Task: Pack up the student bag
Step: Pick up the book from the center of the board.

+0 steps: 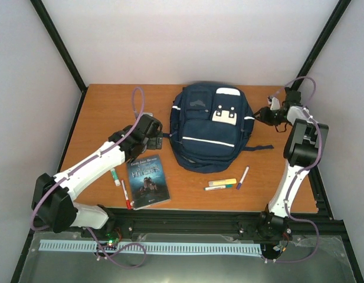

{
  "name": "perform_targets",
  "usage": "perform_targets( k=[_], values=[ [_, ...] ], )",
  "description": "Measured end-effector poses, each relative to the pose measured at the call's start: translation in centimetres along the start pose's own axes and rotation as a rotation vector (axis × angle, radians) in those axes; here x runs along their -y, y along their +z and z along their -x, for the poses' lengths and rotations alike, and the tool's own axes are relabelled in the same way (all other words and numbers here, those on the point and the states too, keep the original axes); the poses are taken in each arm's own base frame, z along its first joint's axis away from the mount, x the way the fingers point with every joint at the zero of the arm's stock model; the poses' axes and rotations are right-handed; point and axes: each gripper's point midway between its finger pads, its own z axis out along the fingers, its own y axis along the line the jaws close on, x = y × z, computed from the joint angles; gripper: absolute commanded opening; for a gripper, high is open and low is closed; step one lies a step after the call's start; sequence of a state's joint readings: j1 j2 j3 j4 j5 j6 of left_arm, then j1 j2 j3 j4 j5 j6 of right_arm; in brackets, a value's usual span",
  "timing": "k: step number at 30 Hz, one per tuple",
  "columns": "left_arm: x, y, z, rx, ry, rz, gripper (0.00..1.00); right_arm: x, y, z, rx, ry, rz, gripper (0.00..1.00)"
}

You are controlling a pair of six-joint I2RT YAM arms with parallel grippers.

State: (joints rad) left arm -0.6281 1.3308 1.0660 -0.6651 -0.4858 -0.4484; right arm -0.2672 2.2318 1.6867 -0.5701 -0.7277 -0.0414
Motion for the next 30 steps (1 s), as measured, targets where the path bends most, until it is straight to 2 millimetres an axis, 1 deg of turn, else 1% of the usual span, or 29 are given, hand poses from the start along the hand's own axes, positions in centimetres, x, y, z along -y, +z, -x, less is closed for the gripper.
perform_targets(
  k=[2,4,6,8,11,13,15,16,17,18,20,21,22,23,25,26,28,30],
  values=[
    [0.3,0.0,0.0,-0.018,0.006,-0.009,1.0,-0.6,-1.2,-1.0,0.005,0.004,-0.003,0.46],
    [0.7,-0.2,-0.1,-0.03,0.006,-0.035,1.0,-2.3,-2.5,-2.3,0.012,-0.014,-0.001,0.5],
    [1.2,-0.6,-0.4,-0.041,0.0,-0.077,1.0,-4.7,-4.2,-3.4,0.03,-0.05,-0.001,0.53],
    [1.3,-0.8,-1.0,-0.047,-0.012,-0.102,1.0,-7.2,-6.3,-3.8,0.073,-0.111,-0.003,0.53],
    [0.8,-0.6,-2.9,-0.088,-0.042,-0.102,1.0,-11.3,-9.1,-3.9,0.141,-0.245,-0.011,0.53],
    [0.4,-0.1,-4.4,-0.127,-0.06,-0.08,1.0,-14.6,-9.9,-4.4,0.161,-0.352,0.007,0.53],
    [-0.2,0.5,-6.2,-0.179,-0.077,-0.044,1.0,-18.4,-9.4,-6.2,0.146,-0.474,0.051,0.53],
    [-0.6,0.7,-7.1,-0.201,-0.087,-0.029,1.0,-21.0,-8.7,-8.0,0.117,-0.548,0.093,0.54],
    [-1.0,0.9,-8.1,-0.229,-0.098,-0.01,1.0,-22.7,-8.1,-9.4,0.091,-0.597,0.129,0.56],
    [-1.3,1.0,-8.8,-0.246,-0.106,0.002,1.0,-24.6,-7.3,-11.3,0.052,-0.646,0.174,0.57],
    [-1.9,1.3,-10.4,-0.29,-0.127,0.024,1.0,-27.5,-5.7,-15.2,-0.037,-0.713,0.26,0.58],
    [-2.2,1.4,-11.2,-0.314,-0.138,0.033,1.0,-28.5,-4.9,-17.1,-0.082,-0.733,0.3,0.58],
    [-2.5,1.5,-12.0,-0.336,-0.149,0.041,1.0,-29.4,-4.2,-19.2,-0.138,-0.746,0.343,0.58],
    [-2.7,1.6,-12.8,-0.357,-0.158,0.048,1.0,-29.8,-3.5,-21.0,-0.192,-0.747,0.376,0.58],
    [-3.1,1.6,-14.4,-0.398,-0.173,0.06,1.0,-30.1,-2.1,-23.8,-0.293,-0.731,0.42,0.57],
    [-3.3,1.5,-15.2,-0.42,-0.182,0.063,1.0,-30.1,-1.4,-25.0,-0.338,-0.719,0.434,0.57],
    [-3.6,1.3,-16.5,-0.452,-0.2,0.065,1.0,-29.8,-0.2,-26.6,-0.405,-0.698,0.448,0.56],
    [-3.7,1.0,-17.4,-0.474,-0.216,0.057,1.0,-29.5,0.8,-28.2,-0.461,-0.686,0.453,0.55]
  ],
)
